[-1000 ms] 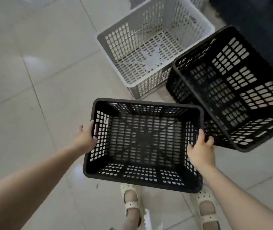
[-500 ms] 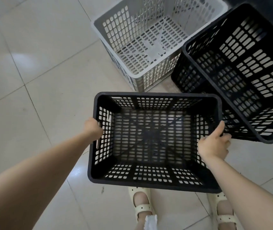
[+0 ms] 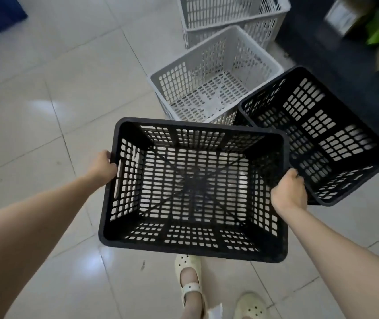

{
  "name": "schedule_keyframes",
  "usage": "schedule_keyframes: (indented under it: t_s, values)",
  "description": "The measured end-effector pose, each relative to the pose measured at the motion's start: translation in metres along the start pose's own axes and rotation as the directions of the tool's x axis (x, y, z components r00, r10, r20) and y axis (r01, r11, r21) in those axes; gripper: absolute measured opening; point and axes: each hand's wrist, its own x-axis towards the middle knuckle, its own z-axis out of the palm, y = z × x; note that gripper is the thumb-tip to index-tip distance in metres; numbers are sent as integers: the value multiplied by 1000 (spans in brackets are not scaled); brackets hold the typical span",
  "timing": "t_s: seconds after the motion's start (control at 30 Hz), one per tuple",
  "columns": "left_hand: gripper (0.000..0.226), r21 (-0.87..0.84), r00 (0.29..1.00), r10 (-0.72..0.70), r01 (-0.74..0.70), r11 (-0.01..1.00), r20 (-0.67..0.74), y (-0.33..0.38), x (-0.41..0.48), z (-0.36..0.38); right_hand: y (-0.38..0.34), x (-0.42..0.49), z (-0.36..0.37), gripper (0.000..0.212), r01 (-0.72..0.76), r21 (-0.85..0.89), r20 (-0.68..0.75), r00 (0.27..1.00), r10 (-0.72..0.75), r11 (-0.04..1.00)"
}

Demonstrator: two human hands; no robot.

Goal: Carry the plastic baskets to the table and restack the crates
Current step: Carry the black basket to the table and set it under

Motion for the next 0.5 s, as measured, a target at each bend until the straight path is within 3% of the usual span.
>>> schedule_keyframes:
  t_s: [0.27, 0.5]
  values:
    - [26, -49, 970, 125, -138, 989, -207, 105, -150, -159, -1, -56, -229, 32, 72, 62, -130, 990, -63, 995]
    - [19, -56, 911, 340, -362, 930, -234, 228, -298, -310, 30, -110, -495, 28, 68, 81, -308, 951, -40, 994]
